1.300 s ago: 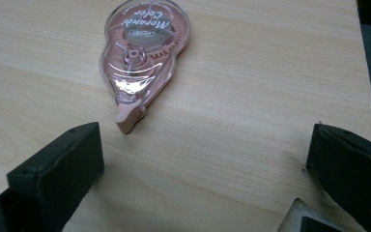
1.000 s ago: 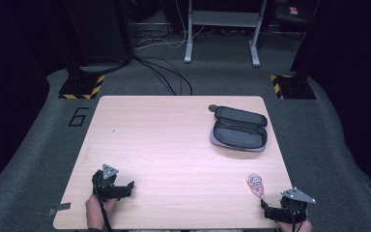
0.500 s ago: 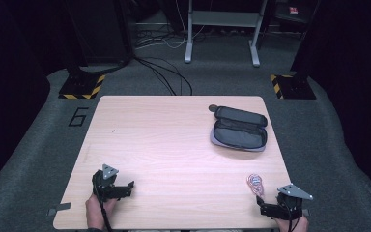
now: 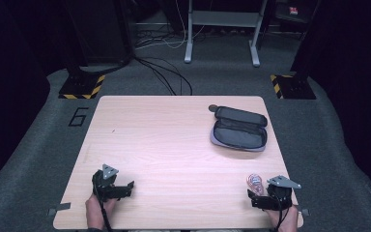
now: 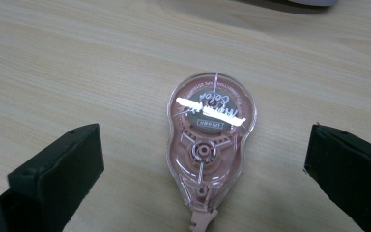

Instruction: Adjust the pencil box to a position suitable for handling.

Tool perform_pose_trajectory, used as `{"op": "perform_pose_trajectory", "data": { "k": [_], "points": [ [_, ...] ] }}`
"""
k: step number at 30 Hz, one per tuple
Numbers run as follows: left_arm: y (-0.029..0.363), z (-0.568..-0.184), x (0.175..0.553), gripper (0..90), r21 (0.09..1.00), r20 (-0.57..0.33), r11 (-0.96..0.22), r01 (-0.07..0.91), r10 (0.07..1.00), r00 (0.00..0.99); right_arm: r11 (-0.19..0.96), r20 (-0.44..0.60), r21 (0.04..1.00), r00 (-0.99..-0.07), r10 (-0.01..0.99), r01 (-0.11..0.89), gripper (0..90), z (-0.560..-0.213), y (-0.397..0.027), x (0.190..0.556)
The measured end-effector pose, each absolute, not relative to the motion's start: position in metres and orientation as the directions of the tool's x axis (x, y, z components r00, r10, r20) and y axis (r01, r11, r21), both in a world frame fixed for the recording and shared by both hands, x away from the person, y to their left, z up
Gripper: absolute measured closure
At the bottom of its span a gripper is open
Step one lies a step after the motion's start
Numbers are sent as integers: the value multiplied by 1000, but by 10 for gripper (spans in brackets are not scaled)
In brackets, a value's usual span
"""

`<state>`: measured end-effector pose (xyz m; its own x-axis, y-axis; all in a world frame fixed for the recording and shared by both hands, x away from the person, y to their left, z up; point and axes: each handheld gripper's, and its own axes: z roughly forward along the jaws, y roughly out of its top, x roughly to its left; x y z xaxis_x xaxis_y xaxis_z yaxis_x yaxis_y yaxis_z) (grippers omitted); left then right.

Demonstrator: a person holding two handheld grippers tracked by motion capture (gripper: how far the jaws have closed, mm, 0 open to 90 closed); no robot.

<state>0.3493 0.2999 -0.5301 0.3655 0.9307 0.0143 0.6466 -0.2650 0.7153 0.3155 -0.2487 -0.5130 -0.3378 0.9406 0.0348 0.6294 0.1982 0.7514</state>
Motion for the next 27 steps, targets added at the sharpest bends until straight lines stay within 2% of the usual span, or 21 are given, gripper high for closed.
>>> {"op": "perform_pose_trajectory", "data": {
  "k": [3,11,16,18,21,27],
  "points": [
    [300,-530,349,17,715,8,-259,649,932,363,220,6,739,-332,943,637,102,-515,-247,323],
    [299,-531,349,17,723,4,-247,645,935,353,212,6,739,-322,947,640,171,-519,-242,331],
    [299,-531,349,17,722,6,-250,644,934,356,218,-5,728,-313,950,650,260,-519,-238,337],
    [299,-531,349,17,723,5,-249,644,935,356,231,-12,723,-322,947,651,262,-519,-238,338],
    [299,-531,349,17,723,5,-250,644,934,356,234,-22,721,-316,949,653,321,-520,-237,340],
    [300,-530,349,17,716,10,-260,648,932,363,227,-18,725,-312,950,650,376,-521,-237,339]
  ]
}}
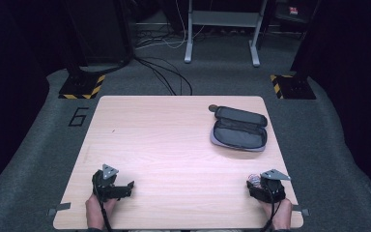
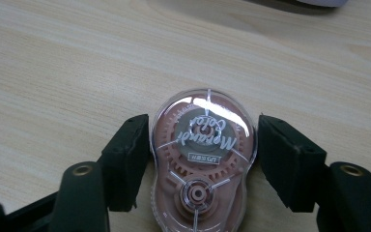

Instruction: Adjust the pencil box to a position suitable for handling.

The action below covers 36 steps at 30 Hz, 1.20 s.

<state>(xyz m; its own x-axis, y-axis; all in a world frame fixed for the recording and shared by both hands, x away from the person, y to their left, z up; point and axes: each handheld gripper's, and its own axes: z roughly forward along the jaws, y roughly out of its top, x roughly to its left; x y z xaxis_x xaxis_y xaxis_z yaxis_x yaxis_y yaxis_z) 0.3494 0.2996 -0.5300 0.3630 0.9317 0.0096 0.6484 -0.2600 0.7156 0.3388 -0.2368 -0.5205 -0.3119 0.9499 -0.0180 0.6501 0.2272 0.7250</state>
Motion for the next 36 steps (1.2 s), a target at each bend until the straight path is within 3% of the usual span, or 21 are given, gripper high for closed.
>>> {"op": "perform_pose_trajectory", "data": {
  "k": [11,19,30,36],
  "points": [
    [300,-530,349,17,715,9,-260,649,932,363,249,-19,748,-354,935,616,382,-512,-237,335],
    [300,-530,349,17,716,10,-260,648,932,363,315,-27,756,-452,891,574,382,-496,-218,334],
    [300,-530,349,17,715,11,-262,648,931,364,431,-22,714,-597,802,552,382,-507,-183,337],
    [299,-531,349,17,722,2,-248,646,934,356,453,-16,705,-628,778,545,381,-511,-176,336]
  ]
}}
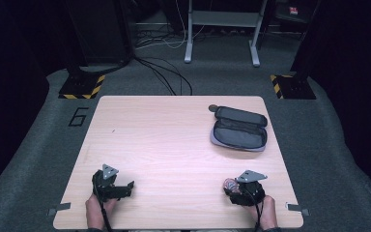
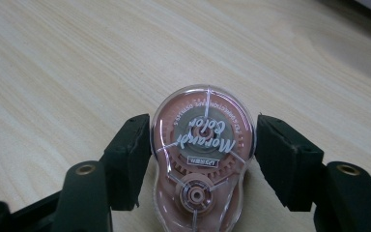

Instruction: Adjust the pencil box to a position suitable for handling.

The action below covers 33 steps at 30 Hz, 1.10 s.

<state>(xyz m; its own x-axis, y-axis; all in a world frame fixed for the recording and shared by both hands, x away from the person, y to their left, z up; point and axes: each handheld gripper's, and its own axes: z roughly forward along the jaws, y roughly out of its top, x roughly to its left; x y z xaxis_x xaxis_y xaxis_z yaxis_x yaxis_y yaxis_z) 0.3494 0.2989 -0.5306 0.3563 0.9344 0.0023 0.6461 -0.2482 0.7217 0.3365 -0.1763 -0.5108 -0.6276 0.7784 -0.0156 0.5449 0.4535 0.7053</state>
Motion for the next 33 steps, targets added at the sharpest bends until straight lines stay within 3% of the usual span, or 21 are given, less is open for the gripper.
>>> {"op": "perform_pose_trajectory", "data": {
  "k": [9,10,11,13,16,33],
  "points": [
    [299,-531,349,17,722,5,-249,645,935,356,443,13,689,-620,784,574,379,-514,-174,337],
    [299,-530,349,17,720,7,-252,647,935,356,438,23,694,-626,779,571,302,-512,-177,336],
    [299,-530,349,17,720,7,-252,647,935,356,438,23,694,-626,779,571,302,-512,-177,336],
    [299,-531,349,17,723,6,-250,644,934,356,395,40,723,-606,795,567,150,-505,-183,337],
    [299,-531,349,17,723,6,-250,644,935,356,347,53,740,-563,825,577,118,-496,-194,340],
    [299,-531,349,17,723,5,-249,644,935,356,225,70,728,-397,915,647,35,-481,-247,368]
  ]
}}
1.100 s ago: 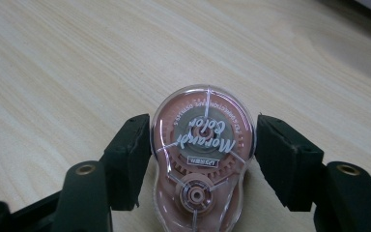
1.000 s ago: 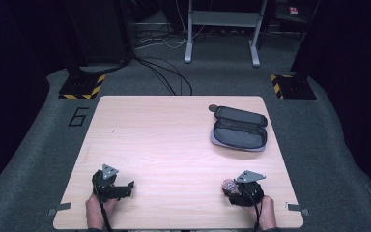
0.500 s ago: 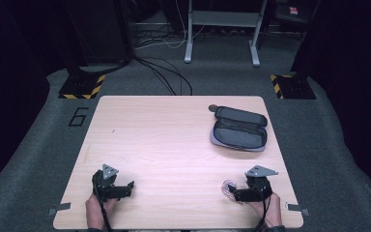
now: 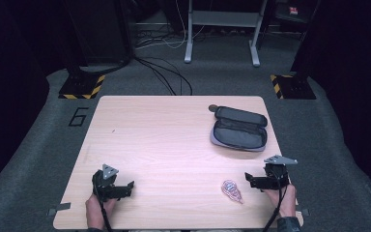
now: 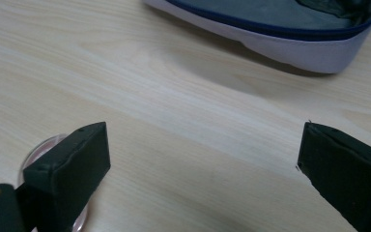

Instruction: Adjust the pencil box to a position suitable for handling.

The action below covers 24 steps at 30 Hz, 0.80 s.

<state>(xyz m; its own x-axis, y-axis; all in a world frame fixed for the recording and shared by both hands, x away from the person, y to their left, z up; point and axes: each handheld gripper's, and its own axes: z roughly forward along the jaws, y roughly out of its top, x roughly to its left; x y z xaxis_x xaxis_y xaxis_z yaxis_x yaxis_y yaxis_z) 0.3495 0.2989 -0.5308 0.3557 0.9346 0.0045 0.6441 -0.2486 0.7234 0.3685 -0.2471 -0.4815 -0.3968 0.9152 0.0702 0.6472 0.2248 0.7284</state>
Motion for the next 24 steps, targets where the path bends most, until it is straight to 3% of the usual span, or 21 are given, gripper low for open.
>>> {"op": "perform_pose_trajectory", "data": {
  "k": [24],
  "points": [
    [300,-530,350,17,716,12,-263,646,931,366,132,115,729,-310,944,672,0,-470,-277,425]
  ]
}}
